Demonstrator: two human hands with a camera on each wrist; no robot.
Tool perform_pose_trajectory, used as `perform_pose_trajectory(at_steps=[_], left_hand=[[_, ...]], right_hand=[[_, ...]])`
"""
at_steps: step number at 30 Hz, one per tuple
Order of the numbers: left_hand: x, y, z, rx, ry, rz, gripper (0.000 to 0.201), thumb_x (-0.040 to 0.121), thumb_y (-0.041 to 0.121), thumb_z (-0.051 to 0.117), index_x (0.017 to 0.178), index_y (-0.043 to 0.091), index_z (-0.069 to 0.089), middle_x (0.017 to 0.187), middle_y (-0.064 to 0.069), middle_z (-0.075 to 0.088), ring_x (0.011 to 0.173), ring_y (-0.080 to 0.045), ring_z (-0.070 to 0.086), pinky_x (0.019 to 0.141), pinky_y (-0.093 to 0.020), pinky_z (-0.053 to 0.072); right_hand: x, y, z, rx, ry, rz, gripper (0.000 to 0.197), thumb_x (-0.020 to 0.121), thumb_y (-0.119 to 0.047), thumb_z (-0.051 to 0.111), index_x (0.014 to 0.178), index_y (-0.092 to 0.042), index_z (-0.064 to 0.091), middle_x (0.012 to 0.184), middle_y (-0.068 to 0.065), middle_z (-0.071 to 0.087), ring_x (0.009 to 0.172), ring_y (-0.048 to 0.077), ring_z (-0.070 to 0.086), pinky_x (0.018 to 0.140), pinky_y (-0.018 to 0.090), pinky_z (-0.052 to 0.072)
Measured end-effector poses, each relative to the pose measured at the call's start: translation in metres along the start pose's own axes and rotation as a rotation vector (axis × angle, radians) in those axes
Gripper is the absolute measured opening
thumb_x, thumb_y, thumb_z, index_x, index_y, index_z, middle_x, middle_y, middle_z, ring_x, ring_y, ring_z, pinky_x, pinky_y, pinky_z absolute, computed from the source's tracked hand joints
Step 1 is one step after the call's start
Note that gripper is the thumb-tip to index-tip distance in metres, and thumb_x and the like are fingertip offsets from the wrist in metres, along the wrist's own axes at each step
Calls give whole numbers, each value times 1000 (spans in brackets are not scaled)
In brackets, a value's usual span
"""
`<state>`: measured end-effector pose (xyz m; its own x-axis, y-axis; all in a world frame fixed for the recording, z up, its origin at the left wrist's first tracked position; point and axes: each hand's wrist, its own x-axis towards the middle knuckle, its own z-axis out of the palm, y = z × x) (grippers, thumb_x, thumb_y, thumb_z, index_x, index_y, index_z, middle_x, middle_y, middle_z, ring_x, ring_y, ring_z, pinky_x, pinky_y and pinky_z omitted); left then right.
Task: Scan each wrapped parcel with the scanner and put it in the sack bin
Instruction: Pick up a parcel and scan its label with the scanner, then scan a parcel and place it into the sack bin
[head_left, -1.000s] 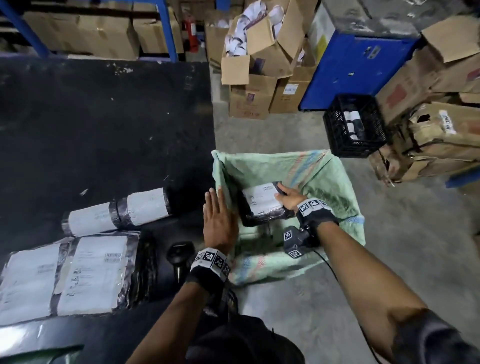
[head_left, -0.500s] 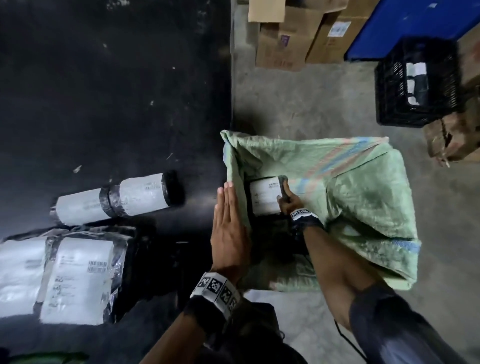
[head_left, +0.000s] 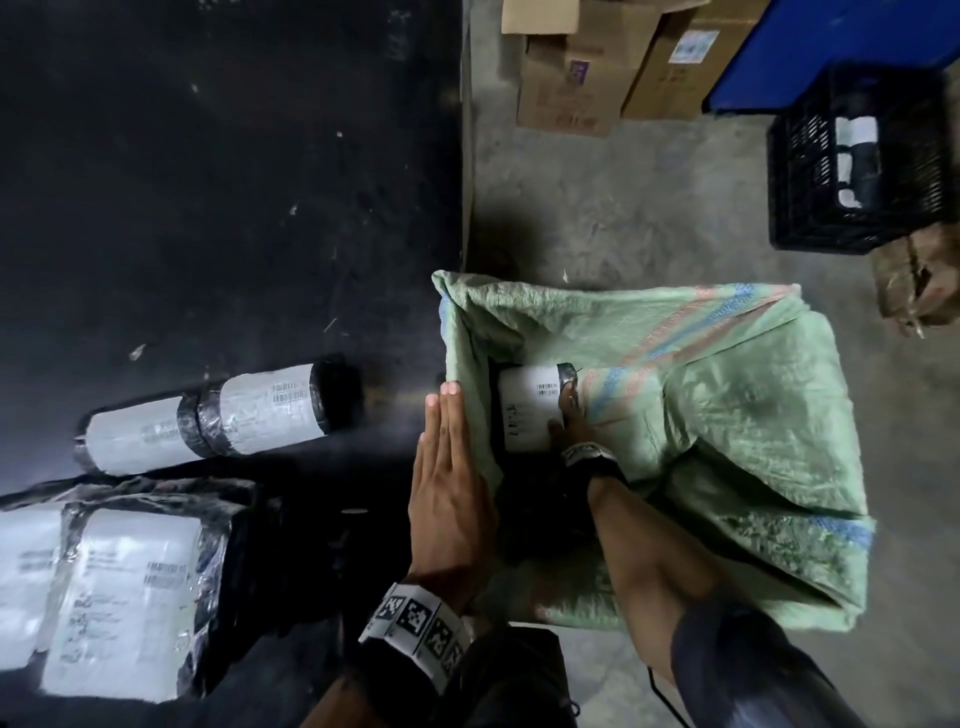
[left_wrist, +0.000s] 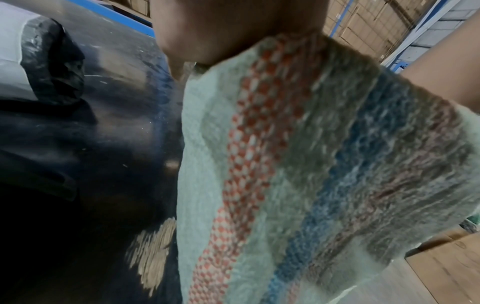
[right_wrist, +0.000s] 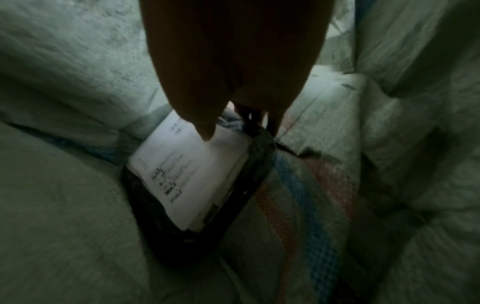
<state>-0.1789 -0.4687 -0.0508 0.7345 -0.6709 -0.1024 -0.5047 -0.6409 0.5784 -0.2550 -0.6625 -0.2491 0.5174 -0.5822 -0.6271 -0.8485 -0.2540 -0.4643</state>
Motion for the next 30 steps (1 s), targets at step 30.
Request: perform_pose_trajectory(at_steps=[30], left_hand=[[-89,-77,-215,-55,150,-61,41,96,17,66,136,9,65,125,-23,68,121,-40,57,96,-48,52]], right_hand=[[-330,-220,-77,11,263,-424,38,97,-40,55,132,-26,60,100,-3,73,103,21,67,95,35,48]])
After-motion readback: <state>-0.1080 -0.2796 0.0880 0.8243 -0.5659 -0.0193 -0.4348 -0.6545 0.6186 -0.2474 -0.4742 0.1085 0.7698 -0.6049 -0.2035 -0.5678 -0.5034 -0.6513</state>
